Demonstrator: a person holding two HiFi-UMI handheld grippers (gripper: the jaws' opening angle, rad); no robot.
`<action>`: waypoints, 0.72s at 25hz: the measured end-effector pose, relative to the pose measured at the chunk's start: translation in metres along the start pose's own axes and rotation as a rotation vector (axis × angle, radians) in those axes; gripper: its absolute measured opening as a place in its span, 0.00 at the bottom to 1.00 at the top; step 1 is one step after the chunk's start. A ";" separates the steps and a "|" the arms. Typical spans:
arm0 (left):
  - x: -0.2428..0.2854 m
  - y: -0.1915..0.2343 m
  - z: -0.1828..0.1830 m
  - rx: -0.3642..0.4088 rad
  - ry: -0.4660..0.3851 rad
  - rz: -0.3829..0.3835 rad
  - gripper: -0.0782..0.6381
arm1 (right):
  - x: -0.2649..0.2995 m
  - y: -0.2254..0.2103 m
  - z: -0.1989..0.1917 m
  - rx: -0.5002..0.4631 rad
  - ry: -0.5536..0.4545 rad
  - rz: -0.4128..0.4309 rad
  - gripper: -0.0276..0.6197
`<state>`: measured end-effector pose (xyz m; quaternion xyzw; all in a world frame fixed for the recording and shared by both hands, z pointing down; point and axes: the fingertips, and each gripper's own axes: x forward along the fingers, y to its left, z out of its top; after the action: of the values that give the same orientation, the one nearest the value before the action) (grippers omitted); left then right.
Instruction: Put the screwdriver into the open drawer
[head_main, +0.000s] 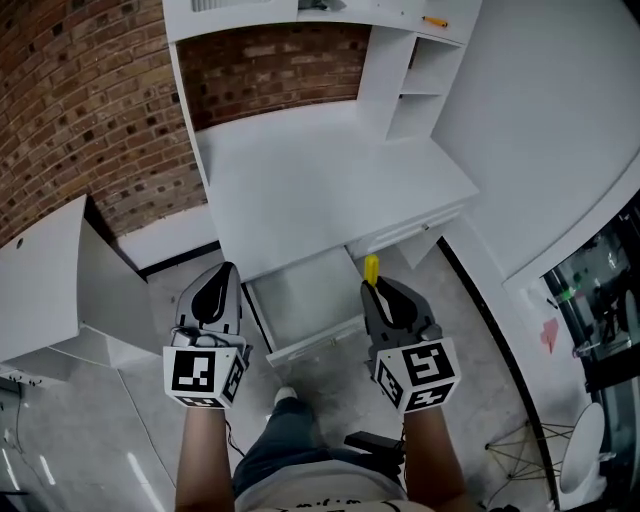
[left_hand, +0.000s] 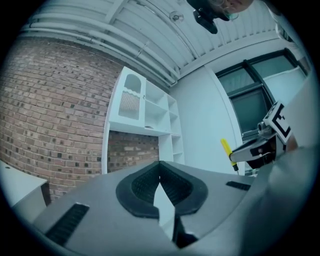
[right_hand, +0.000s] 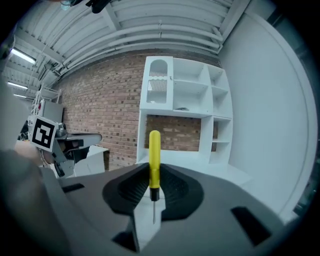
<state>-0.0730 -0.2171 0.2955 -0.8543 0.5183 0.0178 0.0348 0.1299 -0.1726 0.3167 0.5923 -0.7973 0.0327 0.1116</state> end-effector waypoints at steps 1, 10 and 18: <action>0.010 0.007 -0.003 -0.003 0.004 -0.003 0.13 | 0.011 -0.003 -0.002 0.006 0.012 -0.006 0.15; 0.063 0.049 -0.043 -0.035 0.083 -0.037 0.13 | 0.087 -0.013 -0.031 0.067 0.135 -0.029 0.15; 0.073 0.050 -0.114 -0.107 0.227 -0.030 0.13 | 0.128 -0.009 -0.121 0.128 0.350 0.044 0.15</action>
<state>-0.0843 -0.3133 0.4020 -0.8592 0.5043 -0.0518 -0.0692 0.1204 -0.2725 0.4613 0.5660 -0.7748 0.1882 0.2098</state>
